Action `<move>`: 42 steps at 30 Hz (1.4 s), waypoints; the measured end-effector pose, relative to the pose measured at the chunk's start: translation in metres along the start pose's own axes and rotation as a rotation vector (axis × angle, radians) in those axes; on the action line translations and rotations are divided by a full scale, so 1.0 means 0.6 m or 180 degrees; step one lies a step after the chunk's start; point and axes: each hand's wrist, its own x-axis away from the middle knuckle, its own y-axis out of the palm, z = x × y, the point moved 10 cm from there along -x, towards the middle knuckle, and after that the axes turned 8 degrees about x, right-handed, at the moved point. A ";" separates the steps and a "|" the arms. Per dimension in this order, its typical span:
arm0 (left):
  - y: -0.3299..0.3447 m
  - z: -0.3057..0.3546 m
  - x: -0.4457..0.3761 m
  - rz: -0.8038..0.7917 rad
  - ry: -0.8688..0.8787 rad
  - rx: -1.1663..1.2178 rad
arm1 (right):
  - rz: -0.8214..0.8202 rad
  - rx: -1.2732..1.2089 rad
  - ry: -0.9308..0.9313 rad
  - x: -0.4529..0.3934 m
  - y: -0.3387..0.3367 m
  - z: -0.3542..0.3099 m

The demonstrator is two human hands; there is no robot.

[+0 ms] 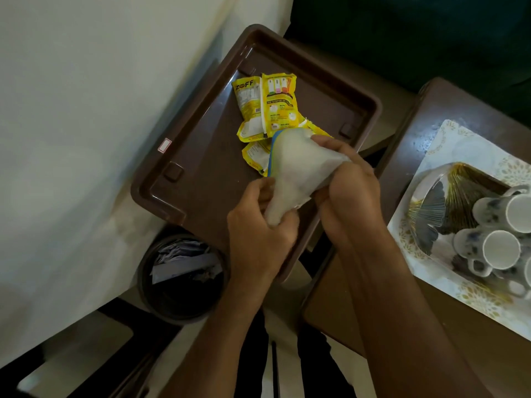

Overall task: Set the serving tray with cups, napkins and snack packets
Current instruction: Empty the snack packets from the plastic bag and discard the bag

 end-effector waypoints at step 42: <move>-0.090 0.041 0.019 -0.0168 0.1404 -0.1418 | -0.0108 0.1194 0.0039 0.061 0.068 0.068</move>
